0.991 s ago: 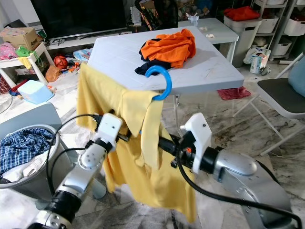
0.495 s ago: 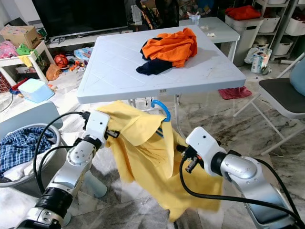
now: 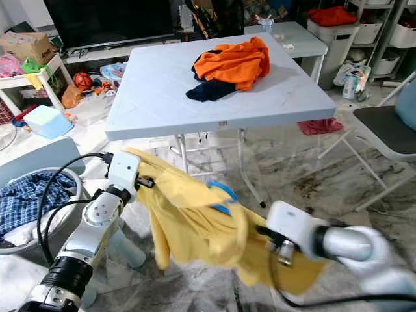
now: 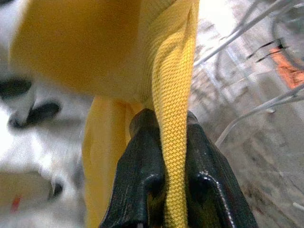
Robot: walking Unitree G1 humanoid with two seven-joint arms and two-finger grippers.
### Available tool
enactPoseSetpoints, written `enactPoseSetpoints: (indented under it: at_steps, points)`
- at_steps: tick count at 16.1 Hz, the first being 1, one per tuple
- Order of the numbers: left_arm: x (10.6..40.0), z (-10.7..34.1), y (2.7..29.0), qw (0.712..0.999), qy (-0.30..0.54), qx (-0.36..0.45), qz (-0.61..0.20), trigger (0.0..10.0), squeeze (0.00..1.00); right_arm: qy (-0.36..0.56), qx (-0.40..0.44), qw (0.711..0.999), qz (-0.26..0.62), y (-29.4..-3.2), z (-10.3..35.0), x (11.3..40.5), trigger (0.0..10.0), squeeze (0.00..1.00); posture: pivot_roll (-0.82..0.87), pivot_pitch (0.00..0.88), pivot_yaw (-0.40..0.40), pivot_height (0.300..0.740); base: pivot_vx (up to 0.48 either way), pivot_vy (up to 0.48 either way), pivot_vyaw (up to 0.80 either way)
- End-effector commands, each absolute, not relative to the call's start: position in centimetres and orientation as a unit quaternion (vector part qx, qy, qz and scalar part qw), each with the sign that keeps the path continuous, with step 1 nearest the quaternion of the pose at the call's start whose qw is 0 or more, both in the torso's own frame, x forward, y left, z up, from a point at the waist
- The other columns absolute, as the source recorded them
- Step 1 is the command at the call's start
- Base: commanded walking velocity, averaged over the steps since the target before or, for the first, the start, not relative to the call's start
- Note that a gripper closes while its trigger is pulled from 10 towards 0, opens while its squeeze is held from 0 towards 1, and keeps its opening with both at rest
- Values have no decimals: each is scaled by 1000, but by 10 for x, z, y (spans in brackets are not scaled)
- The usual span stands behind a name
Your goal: Hang hanger
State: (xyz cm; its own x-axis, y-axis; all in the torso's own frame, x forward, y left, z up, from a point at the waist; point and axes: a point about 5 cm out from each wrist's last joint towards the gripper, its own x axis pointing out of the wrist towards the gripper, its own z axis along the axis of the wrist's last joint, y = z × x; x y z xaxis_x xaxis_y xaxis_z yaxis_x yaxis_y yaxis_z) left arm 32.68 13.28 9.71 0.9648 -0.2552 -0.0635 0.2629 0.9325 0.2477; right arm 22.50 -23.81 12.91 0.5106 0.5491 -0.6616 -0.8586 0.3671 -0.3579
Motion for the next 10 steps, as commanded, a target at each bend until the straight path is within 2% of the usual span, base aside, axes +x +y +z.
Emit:
enactPoseSetpoints:
  at_steps: [1, 5, 7, 10]
  points:
    - [332, 109, 145, 986, 0, 122, -112, 10000, 0, 233, -362, 782, 450, -259, 142, 221, 10000, 0, -226, 0, 68, 740, 0, 0, 0]
    - [334, 104, 147, 986, 31, 96, -129, 10000, 0, 248, -341, 756, 501, -284, 179, 209, 10000, 0, -234, 0, 76, 740, 0, 0, 0]
    - [333, 98, 147, 983, 48, 99, -144, 10000, 0, 231, -323, 746, 535, -282, 206, 205, 10000, 0, -239, 0, 80, 740, 0, 0, 0]
    - [327, 82, 141, 973, 99, 95, -186, 10000, 0, 167, -278, 729, 603, -266, 244, 196, 10000, 0, -246, 0, 87, 740, 0, 0, 0]
